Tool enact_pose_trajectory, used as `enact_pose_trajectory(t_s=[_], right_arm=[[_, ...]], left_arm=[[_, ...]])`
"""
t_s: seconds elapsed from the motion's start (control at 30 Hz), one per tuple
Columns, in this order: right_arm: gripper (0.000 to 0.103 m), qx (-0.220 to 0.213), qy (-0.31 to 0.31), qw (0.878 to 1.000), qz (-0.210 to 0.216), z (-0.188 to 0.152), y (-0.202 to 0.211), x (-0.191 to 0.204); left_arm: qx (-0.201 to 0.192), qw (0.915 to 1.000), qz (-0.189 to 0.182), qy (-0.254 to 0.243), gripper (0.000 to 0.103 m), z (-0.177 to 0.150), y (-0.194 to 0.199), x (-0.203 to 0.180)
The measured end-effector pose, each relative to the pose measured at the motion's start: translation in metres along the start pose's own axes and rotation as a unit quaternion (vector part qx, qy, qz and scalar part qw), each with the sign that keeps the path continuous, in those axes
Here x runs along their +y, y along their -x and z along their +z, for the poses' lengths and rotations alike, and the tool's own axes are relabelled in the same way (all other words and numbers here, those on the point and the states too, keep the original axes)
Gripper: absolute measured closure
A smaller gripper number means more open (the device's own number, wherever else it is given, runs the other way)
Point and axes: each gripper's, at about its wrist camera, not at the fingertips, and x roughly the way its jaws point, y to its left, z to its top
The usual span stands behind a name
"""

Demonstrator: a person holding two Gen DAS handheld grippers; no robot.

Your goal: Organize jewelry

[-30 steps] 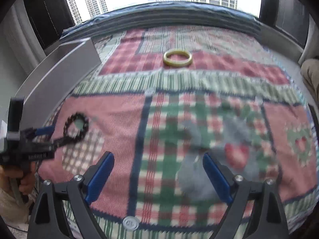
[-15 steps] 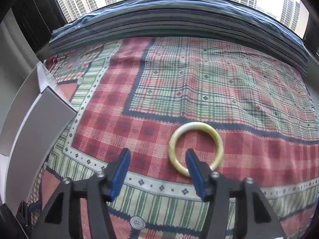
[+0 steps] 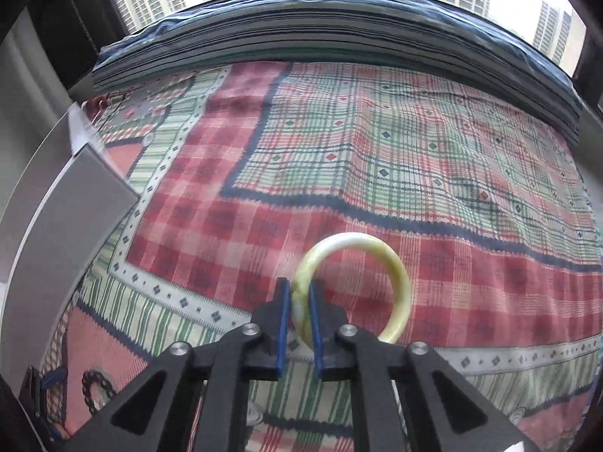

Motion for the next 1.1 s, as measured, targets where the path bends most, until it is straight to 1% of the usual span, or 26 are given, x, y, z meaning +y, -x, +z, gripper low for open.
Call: enact_pose_trajectory(t_s=[0.13, 0.23, 0.3, 0.33, 0.37, 0.43, 0.47, 0.53, 0.63, 0.67, 0.7, 0.73, 0.77, 0.8, 0.83, 0.9, 0.93, 0.97, 1.03, 1.1], right_arm=[[0.092, 0.003, 0.048, 0.999, -0.008, -0.041, 0.038, 0.025], [0.092, 0.010, 0.076, 0.997, -0.017, -0.083, 0.059, 0.042], [0.092, 0.016, 0.090, 0.996, -0.023, -0.111, 0.067, 0.050], [0.092, 0.020, 0.089, 0.996, -0.023, -0.125, 0.070, 0.051], [0.092, 0.022, 0.085, 0.996, -0.022, -0.136, 0.072, 0.052], [0.092, 0.023, 0.071, 0.997, -0.013, -0.156, 0.075, 0.053], [0.092, 0.022, 0.064, 0.998, -0.010, -0.163, 0.076, 0.052], [0.092, 0.017, 0.052, 0.998, -0.005, -0.174, 0.079, 0.052], [0.092, 0.006, 0.038, 0.999, -0.003, -0.181, 0.084, 0.051], [0.092, 0.001, 0.032, 0.999, -0.002, -0.182, 0.086, 0.050], [0.092, -0.004, 0.027, 1.000, -0.001, -0.183, 0.088, 0.049], [0.092, -0.009, 0.022, 1.000, 0.000, -0.183, 0.090, 0.048], [0.092, -0.013, 0.018, 1.000, 0.000, -0.183, 0.092, 0.047], [0.092, -0.017, 0.016, 1.000, 0.001, -0.184, 0.094, 0.047], [0.092, -0.020, 0.013, 1.000, 0.002, -0.184, 0.096, 0.046], [0.092, -0.027, 0.007, 1.000, 0.008, -0.186, 0.100, 0.045], [0.092, -0.029, 0.005, 1.000, 0.010, -0.187, 0.101, 0.045], [0.092, -0.032, 0.002, 0.999, 0.012, -0.188, 0.103, 0.045], [0.092, -0.037, -0.006, 0.999, 0.018, -0.190, 0.106, 0.044], [0.092, -0.043, -0.015, 0.999, 0.026, -0.191, 0.109, 0.043]], left_arm=[[0.020, 0.9997, -0.009, -0.010, 0.001, 0.004, 0.000, 0.002], [0.030, 0.9995, -0.010, -0.009, 0.001, 0.005, 0.004, 0.003], [0.018, 0.9998, -0.008, -0.007, 0.002, 0.007, 0.013, 0.003], [0.008, 0.9999, -0.003, -0.010, 0.003, 0.009, 0.017, 0.001], [-0.003, 0.9998, 0.002, -0.017, 0.007, 0.011, 0.022, -0.002], [-0.021, 0.9987, 0.001, -0.045, 0.013, 0.019, 0.030, -0.012], [-0.023, 0.9976, -0.004, -0.066, 0.015, 0.022, 0.031, -0.020], [-0.011, 0.9948, -0.011, -0.101, 0.017, 0.029, 0.025, -0.033], [0.018, 0.9916, -0.020, -0.127, 0.019, 0.036, 0.005, -0.049], [0.031, 0.9907, -0.025, -0.130, 0.026, 0.038, -0.003, -0.053], [0.046, 0.9901, -0.033, -0.128, 0.030, 0.038, -0.010, -0.055], [0.043, 0.9915, -0.053, -0.111, 0.045, 0.041, -0.010, -0.052], [0.047, 0.9922, -0.060, -0.098, 0.067, 0.043, -0.010, -0.051], [0.051, 0.9926, -0.057, -0.094, 0.088, 0.045, -0.010, -0.050], [0.058, 0.9927, -0.065, -0.084, 0.093, 0.048, -0.010, -0.047], [0.071, 0.9924, -0.096, -0.031, 0.093, 0.050, -0.009, -0.033], [0.076, 0.9901, -0.118, 0.000, 0.093, 0.050, -0.006, -0.024], [0.077, 0.9870, -0.138, 0.028, 0.094, 0.050, -0.002, -0.015], [0.069, 0.9801, -0.172, 0.072, 0.094, 0.049, 0.013, -0.001], [0.056, 0.9711, -0.203, 0.113, 0.094, 0.050, 0.032, 0.015]])
